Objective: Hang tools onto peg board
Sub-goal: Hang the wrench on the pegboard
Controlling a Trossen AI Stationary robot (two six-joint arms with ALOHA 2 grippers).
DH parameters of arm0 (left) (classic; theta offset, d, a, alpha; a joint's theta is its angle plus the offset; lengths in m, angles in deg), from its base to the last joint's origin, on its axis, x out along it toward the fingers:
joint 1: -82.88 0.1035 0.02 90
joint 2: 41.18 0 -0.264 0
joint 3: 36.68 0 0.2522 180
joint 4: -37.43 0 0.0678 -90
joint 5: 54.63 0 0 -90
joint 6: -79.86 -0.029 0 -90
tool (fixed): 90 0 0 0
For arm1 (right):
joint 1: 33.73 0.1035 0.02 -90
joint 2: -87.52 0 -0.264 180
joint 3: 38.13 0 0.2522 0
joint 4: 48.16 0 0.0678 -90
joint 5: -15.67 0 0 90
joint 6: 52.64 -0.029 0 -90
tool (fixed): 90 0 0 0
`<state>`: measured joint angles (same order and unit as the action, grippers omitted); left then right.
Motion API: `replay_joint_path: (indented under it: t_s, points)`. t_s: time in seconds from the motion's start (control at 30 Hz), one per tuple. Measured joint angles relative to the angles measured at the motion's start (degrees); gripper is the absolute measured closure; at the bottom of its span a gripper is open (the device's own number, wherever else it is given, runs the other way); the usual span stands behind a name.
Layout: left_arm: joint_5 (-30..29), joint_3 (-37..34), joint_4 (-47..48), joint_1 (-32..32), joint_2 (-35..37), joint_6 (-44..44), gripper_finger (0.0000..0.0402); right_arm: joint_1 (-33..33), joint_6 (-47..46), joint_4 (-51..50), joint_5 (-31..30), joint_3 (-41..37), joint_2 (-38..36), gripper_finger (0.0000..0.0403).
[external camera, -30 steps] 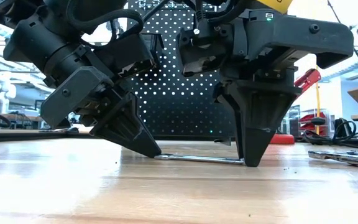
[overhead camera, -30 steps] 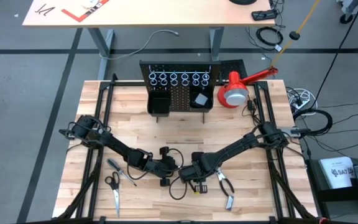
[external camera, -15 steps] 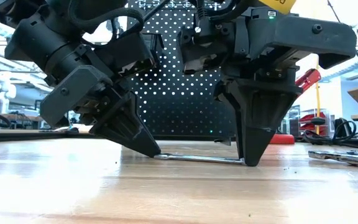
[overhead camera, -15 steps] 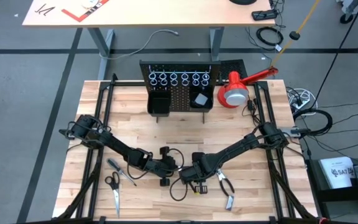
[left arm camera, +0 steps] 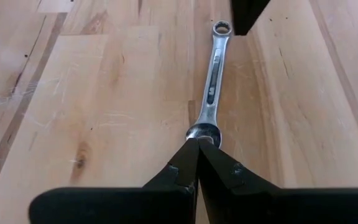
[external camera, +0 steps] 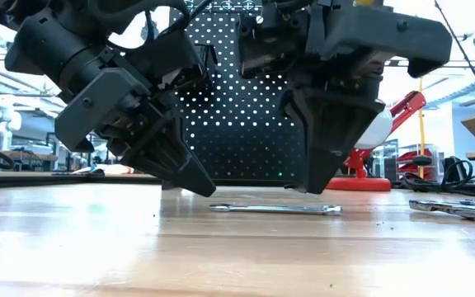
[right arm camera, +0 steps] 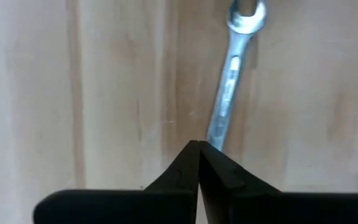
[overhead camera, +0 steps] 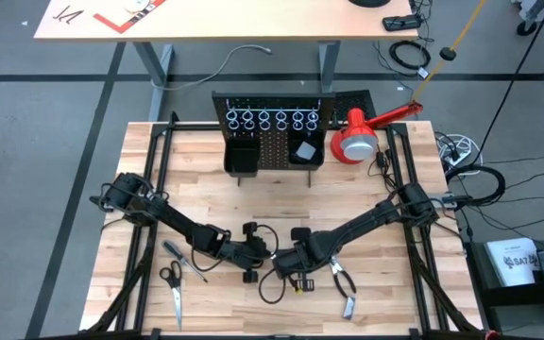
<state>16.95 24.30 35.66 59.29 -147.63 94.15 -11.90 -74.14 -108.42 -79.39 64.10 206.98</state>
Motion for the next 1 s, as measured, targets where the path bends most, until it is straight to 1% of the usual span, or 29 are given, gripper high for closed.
replay_joint_path:
  t_s: [0.13, 0.23, 0.33, 0.53, 0.63, 0.7, 0.83, 1.0]
  points:
    - [0.26, 0.02, -0.07, 0.0, 0.04, 0.36, 0.0384, 0.0, -0.11, -0.03, -1.19, 0.02, 0.0, 0.0383]
    - [0.25, 0.04, -0.21, 0.0, 0.04, 0.43, 0.0384, 0.0, -0.16, -0.87, -3.95, 0.09, 0.0, 0.0361]
    - [0.22, 0.05, -0.87, 0.0, -0.21, 0.52, 0.0384, 0.0, -0.26, -3.19, -5.3, 0.09, 0.0, 0.0335]
    - [0.19, 0.13, -0.68, 0.22, -2.11, 2.67, 0.0384, 0.0, -0.27, -5.54, -4.67, 0.09, 0.0, 0.0291]
    - [0.12, 0.19, -0.86, 0.28, -2.55, 3.42, 0.0384, 0.0, 0.28, -4.32, -2.08, 0.11, 0.47, 0.0276]
    - [0.17, 0.2, -0.85, 0.31, -2.57, 3.4, 0.0384, 0.02, 0.89, -3.92, -1.0, 0.11, 0.96, 0.0268]
    - [0.31, 0.2, -0.81, 0.33, -2.6, 3.42, 0.0384, 0.05, 0.96, -3.12, -1.01, 0.11, 1.31, 0.0258]
    - [0.38, 0.2, -0.71, 0.35, -2.62, 3.4, 0.0384, 0.03, -2.23, -5.13, -1.03, 0.14, 0.01, 0.0266]
